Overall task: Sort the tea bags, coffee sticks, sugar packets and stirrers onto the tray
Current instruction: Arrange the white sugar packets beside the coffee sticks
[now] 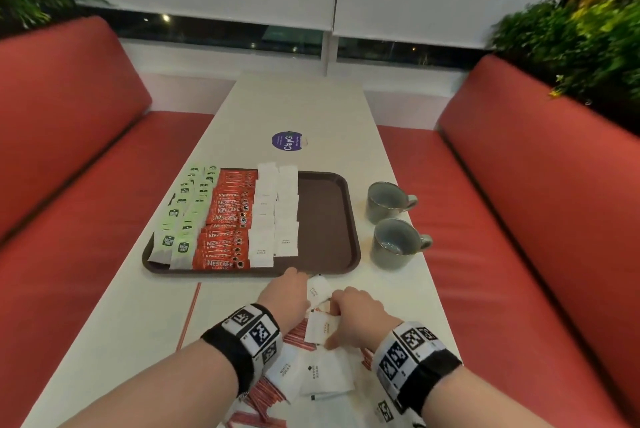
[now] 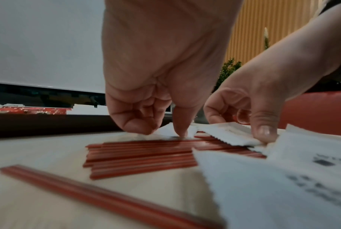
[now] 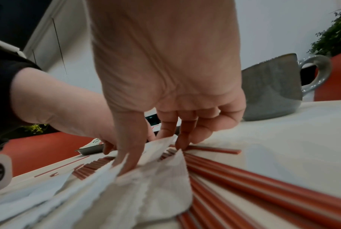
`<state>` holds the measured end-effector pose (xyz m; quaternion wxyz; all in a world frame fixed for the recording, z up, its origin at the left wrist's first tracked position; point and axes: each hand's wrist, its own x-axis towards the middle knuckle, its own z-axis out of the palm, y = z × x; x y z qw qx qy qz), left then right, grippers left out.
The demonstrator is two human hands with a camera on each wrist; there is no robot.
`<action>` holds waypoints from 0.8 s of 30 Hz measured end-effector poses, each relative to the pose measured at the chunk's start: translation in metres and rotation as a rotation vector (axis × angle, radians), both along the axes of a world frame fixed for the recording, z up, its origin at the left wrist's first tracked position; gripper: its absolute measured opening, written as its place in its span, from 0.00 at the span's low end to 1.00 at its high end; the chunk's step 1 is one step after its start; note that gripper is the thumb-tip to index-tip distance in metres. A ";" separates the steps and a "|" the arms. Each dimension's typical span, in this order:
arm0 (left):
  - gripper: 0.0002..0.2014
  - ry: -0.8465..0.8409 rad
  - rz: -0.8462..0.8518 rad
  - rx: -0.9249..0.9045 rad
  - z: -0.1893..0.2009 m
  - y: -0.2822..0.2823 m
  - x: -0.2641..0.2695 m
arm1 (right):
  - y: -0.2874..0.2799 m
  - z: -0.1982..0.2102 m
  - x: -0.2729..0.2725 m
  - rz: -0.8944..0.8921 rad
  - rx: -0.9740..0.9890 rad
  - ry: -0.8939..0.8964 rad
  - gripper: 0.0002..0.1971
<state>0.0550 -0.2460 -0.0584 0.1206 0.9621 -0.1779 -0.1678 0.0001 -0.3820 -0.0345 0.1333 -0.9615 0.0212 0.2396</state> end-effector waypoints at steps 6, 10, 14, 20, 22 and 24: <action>0.15 0.061 0.134 -0.071 -0.004 0.000 -0.002 | -0.003 -0.006 0.002 -0.083 0.173 0.005 0.20; 0.11 0.112 0.195 -0.106 -0.002 0.007 0.001 | -0.010 -0.007 0.005 -0.147 0.323 -0.025 0.12; 0.04 0.150 0.249 -0.184 0.006 0.019 0.003 | -0.022 0.000 0.004 -0.289 0.608 -0.028 0.10; 0.08 0.141 0.359 -0.467 0.027 0.050 -0.001 | -0.023 0.027 0.029 -0.427 0.965 -0.096 0.04; 0.07 0.095 0.391 -0.546 0.039 0.066 -0.002 | -0.016 0.034 0.047 -0.416 0.938 -0.179 0.03; 0.06 0.040 0.432 -0.627 0.050 0.080 0.000 | -0.004 0.037 0.068 -0.387 0.856 -0.235 0.05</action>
